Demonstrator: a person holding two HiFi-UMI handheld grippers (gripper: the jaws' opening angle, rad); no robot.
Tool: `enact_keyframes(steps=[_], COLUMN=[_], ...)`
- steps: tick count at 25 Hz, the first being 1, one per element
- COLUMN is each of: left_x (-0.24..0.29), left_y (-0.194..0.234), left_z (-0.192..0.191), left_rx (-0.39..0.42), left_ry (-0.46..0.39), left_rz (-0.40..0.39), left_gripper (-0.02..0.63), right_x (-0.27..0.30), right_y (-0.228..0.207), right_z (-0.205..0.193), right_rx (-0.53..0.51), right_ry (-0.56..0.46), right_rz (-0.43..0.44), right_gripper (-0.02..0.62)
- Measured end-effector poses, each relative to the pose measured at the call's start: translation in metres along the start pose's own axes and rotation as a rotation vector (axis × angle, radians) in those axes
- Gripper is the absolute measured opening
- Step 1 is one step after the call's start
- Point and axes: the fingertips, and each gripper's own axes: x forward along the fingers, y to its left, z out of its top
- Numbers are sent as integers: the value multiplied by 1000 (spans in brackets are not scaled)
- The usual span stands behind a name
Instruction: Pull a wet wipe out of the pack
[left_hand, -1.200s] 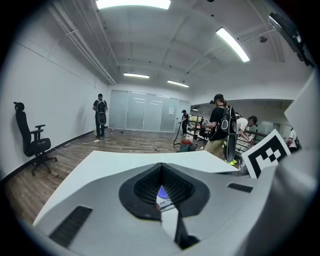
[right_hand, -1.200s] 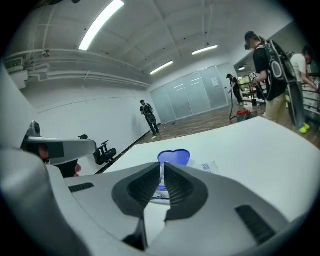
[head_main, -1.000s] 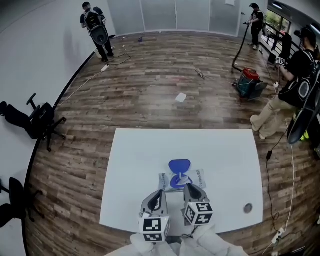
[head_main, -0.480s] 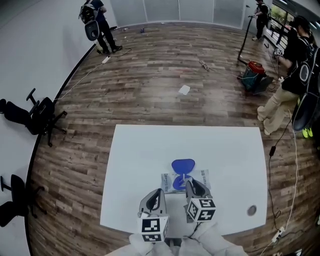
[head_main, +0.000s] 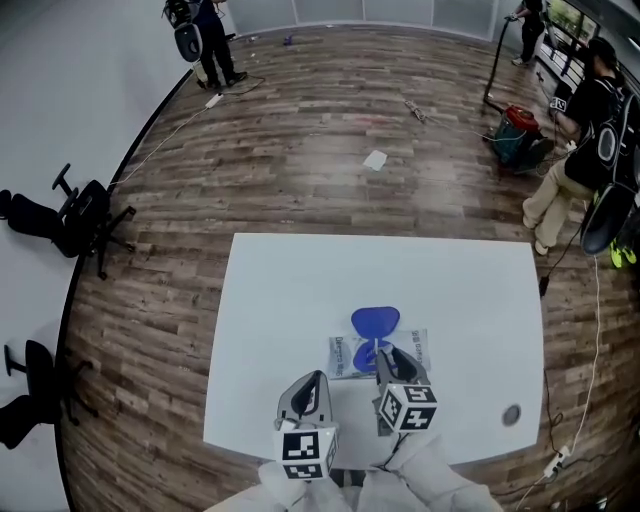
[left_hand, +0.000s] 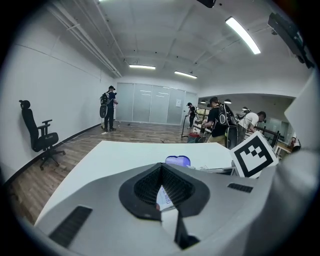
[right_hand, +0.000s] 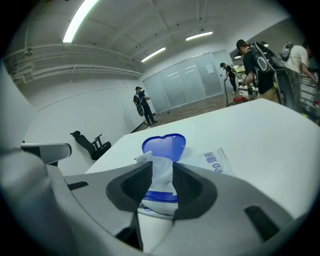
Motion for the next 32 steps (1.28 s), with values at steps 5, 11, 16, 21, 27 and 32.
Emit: enact_keyframes(steps=[5, 11, 16, 21, 27, 32], left_x=[0, -3, -3, -3, -2, -3], left_y=[7, 13, 14, 11, 12, 13], left_z=[-5, -9, -12, -14, -15, -16], left_rx=[-9, -15, -19, -21, -24, -26], left_ry=[12, 20, 30, 34, 36, 33], left_rz=[15, 25, 25, 18, 15, 18], left_gripper=[-3, -3, -3, -3, -3, -3], right_x=[7, 15, 17, 17, 18, 19], right_y=[4, 8, 6, 2, -1, -3], right_z=[-3, -9, -14, -14, -14, -16], right_rx=[-1, -27, -50, -66, -75, -78], right_ry=[33, 74, 106, 106, 106, 106], right_rz=[-2, -12, -38, -65, -86, -96], right_gripper=[112, 110, 104, 58, 41, 24])
